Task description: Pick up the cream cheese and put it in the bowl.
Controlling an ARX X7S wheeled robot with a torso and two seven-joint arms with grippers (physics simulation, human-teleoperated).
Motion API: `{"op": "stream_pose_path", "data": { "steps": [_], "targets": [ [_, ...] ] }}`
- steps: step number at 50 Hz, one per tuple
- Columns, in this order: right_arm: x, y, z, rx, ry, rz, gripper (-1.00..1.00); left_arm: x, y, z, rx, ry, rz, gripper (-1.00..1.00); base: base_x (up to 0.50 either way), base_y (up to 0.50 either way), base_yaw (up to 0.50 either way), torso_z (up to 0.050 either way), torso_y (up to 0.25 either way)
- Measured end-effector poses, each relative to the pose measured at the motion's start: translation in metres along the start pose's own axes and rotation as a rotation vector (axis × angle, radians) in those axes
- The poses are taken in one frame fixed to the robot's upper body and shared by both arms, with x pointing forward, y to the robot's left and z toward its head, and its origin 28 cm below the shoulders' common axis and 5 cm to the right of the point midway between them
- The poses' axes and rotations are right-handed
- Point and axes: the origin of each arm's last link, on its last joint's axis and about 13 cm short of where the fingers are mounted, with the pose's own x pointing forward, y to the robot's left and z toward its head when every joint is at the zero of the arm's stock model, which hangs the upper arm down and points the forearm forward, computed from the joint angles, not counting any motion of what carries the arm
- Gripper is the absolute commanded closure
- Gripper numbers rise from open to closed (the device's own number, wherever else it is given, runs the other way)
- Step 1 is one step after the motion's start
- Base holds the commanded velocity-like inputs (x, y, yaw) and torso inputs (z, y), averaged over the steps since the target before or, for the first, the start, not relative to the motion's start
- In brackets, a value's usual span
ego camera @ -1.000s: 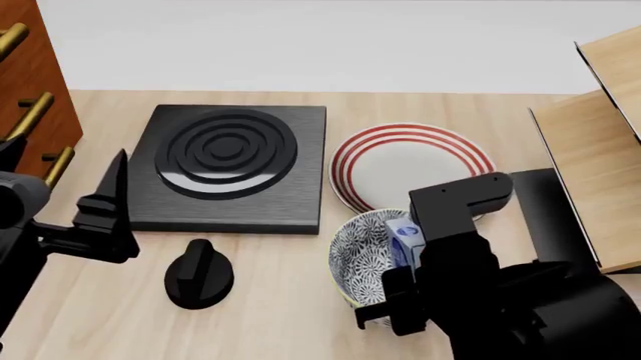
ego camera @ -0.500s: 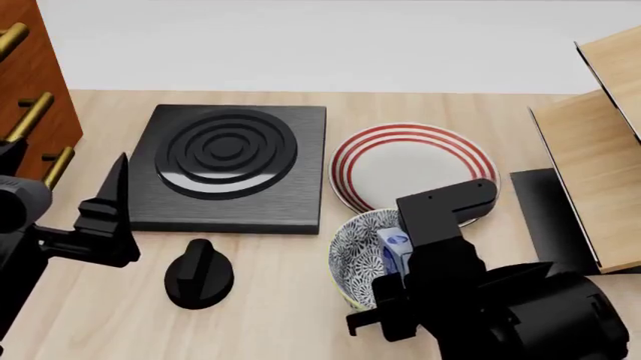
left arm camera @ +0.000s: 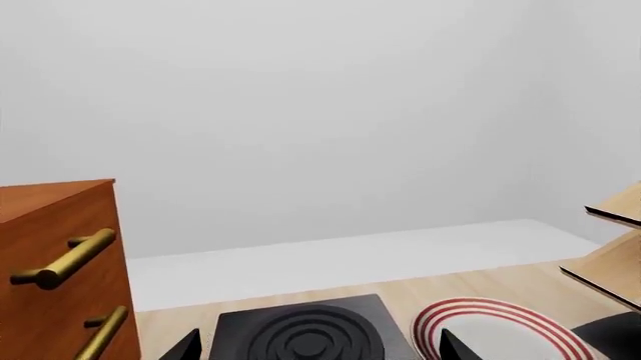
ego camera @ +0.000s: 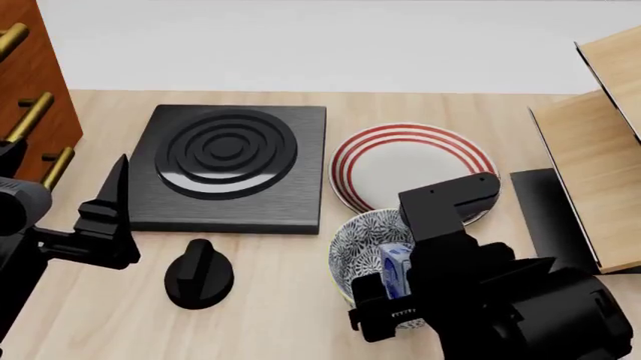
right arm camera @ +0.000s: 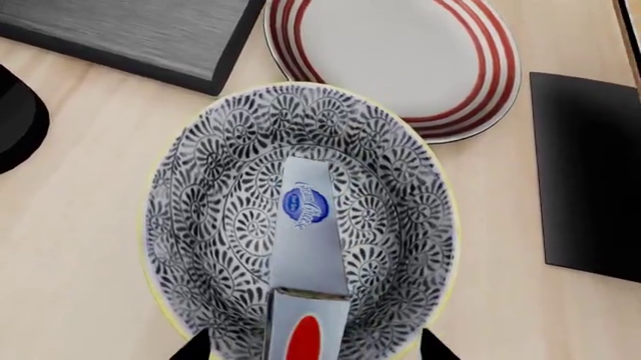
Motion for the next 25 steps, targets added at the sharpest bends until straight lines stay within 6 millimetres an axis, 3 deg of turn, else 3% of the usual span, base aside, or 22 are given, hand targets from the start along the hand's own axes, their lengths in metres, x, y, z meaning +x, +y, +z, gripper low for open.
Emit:
{"op": "stream_pose_path", "data": {
  "steps": [16, 25],
  "targets": [
    [-0.009, -0.003, 0.005, 0.004, -0.022, -0.007, -1.0, 0.001, 0.0, 0.0, 0.004, -0.001, 0.004, -1.0, 0.0, 0.0, 0.0, 0.0, 0.0],
    [-0.025, -0.003, 0.011, 0.011, -0.06, 0.003, -1.0, 0.0, 0.001, 0.001, 0.004, -0.001, 0.007, -1.0, 0.0, 0.0, 0.0, 0.0, 0.0]
  ]
}}
